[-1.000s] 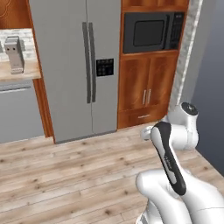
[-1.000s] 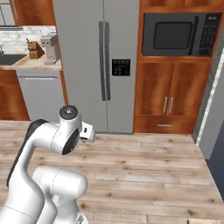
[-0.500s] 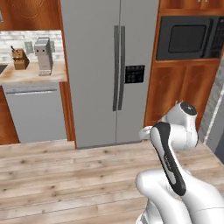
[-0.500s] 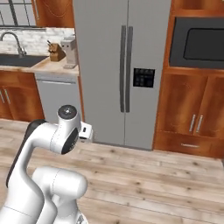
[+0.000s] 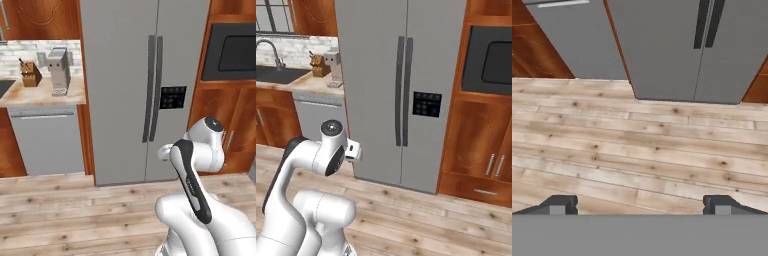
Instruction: Place one of the steaks on the plate and the other in the bowl. Then place the bowl in the fridge.
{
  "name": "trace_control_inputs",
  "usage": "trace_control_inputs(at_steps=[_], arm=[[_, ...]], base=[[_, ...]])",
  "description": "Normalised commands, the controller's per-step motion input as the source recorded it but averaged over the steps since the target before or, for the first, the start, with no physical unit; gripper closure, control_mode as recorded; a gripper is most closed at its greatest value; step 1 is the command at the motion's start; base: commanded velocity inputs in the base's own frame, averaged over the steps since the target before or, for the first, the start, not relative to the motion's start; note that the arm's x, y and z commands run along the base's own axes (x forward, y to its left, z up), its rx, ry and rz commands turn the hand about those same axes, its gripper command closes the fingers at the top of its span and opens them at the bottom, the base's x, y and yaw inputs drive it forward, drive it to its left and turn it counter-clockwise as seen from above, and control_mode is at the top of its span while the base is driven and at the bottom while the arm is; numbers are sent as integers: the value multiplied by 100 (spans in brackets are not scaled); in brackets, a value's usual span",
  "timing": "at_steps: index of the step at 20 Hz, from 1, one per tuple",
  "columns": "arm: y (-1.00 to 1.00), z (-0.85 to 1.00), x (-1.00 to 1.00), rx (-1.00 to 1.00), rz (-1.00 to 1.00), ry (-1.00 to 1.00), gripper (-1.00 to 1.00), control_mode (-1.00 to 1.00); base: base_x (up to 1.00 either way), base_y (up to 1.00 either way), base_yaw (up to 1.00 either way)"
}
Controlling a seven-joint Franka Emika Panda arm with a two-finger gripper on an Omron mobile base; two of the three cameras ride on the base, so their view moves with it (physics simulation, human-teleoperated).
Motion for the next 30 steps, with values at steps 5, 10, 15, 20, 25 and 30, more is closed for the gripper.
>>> trace_control_inputs(at_steps=[5,10,15,20,25,30], arm=[[0,0,0,0,0,0,-100,100],[0,0,0,0,0,0,-100,100],[0,0,0,0,0,0,-100,100],[0,0,0,0,0,0,-100,100],[0,0,0,0,0,0,-100,100],[0,0,0,0,0,0,-100,100]], base=[[59,-13,-1],[42,-1,-20],[37,0,-26],[53,0,-12],[56,0,0],[50,0,0]])
